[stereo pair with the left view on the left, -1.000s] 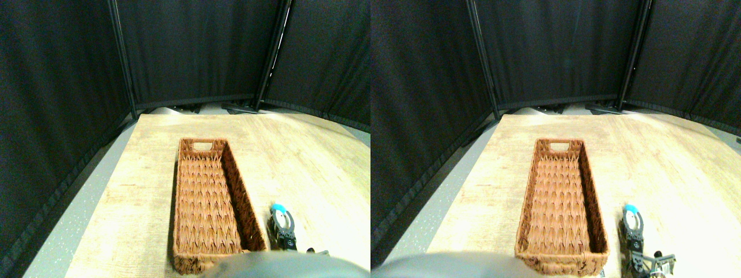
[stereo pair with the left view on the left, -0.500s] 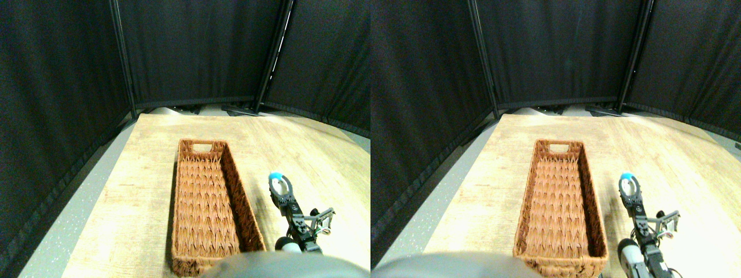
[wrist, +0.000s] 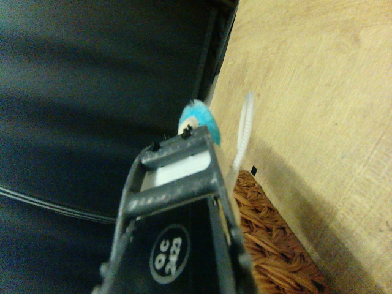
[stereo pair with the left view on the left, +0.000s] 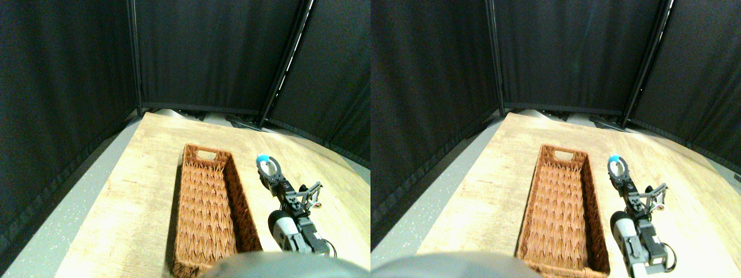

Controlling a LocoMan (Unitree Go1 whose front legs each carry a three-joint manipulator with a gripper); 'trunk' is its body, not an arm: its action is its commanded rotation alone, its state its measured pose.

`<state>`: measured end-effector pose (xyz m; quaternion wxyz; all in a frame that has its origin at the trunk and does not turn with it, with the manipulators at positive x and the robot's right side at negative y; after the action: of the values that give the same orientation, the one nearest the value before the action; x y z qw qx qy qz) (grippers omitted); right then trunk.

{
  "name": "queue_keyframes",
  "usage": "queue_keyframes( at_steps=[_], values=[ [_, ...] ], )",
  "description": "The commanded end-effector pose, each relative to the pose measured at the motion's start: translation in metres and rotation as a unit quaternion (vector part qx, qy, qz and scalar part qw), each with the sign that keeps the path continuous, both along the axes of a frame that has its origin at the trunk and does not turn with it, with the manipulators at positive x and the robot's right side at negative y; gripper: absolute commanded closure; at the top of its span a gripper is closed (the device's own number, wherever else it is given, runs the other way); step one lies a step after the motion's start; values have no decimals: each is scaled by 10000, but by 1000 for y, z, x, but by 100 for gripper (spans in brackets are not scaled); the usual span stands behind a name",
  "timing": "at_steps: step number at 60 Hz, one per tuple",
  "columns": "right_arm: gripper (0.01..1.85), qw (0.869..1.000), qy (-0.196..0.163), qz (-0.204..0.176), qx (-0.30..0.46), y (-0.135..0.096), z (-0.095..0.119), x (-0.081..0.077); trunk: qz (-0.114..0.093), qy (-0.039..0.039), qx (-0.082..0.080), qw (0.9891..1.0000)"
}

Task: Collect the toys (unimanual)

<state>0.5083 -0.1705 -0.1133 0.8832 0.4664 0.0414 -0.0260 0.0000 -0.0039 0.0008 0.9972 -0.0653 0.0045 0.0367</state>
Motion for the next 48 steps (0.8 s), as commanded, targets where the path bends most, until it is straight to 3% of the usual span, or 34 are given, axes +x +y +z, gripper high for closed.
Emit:
queue_keyframes(
  at_steps=[1, 23, 30, 42, 48],
  values=[
    [180, 10000, 26, -4, 19, 6, 3, 4, 172, 35, -258, 9995],
    [180, 9988, 255, 408, -25, 52, -6, 18, 438, -7, -655, 9969],
    [180, 9967, 444, 507, 445, 65, -10, 20, 488, -4, -728, 9961],
    [180, 9943, 454, 868, 431, 82, -17, 20, 558, -2, -812, 9951],
    [180, 9933, 580, 803, 589, 85, -20, 19, 561, 7, -822, 9950]
  ],
)
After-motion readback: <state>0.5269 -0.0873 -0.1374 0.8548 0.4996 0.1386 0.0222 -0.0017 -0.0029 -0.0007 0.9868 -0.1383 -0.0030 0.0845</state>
